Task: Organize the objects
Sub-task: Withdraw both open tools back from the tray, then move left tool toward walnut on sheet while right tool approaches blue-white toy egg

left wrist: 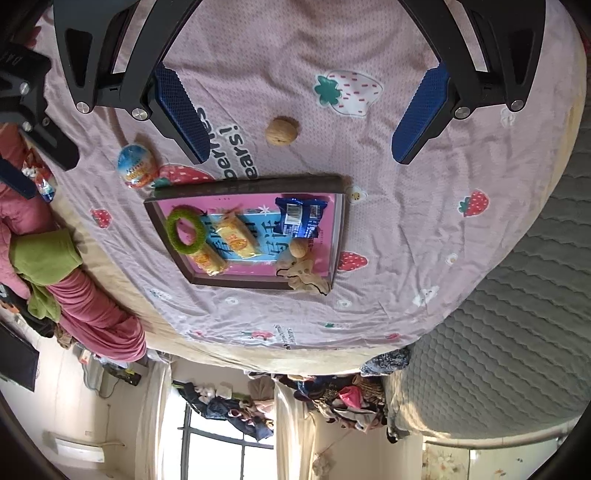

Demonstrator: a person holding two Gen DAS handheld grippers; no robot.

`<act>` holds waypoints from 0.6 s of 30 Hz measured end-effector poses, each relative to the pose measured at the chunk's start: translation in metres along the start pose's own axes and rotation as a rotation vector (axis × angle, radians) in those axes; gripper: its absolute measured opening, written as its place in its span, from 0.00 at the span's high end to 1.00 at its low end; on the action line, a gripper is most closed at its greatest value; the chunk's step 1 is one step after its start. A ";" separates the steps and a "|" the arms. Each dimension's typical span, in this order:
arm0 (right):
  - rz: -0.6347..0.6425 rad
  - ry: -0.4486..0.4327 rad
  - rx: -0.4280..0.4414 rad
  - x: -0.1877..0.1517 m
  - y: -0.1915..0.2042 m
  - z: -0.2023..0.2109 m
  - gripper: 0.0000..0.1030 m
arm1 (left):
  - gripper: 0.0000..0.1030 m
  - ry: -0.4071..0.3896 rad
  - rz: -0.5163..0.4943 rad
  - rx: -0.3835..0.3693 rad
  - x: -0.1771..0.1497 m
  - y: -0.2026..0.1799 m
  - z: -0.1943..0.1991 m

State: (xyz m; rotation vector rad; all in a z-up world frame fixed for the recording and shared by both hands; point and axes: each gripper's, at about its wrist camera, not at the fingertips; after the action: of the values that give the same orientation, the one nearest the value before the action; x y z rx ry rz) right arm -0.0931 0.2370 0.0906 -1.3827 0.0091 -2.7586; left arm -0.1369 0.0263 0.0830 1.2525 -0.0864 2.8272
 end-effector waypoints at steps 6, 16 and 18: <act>-0.013 -0.025 -0.014 0.000 -0.011 0.023 0.03 | 0.04 -0.003 -0.019 -0.001 -0.006 -0.011 0.017; -0.004 0.005 -0.019 -0.026 -0.012 0.025 0.03 | 0.04 0.012 -0.035 -0.009 -0.029 -0.016 0.024; 0.000 0.014 -0.017 -0.031 -0.010 0.023 0.03 | 0.04 0.021 -0.035 -0.010 -0.033 -0.016 0.022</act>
State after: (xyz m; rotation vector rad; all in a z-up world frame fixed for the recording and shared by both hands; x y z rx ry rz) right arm -0.0565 0.2493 0.0796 -1.3678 0.0328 -2.7742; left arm -0.0977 0.0399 0.0737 1.2104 -0.0766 2.8066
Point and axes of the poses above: each gripper's, at about its wrist camera, not at the fingertips, and z roughly against the way its jaws point, y to its left, x to its top, and after that the axes turned 3 degrees about -y, right-handed
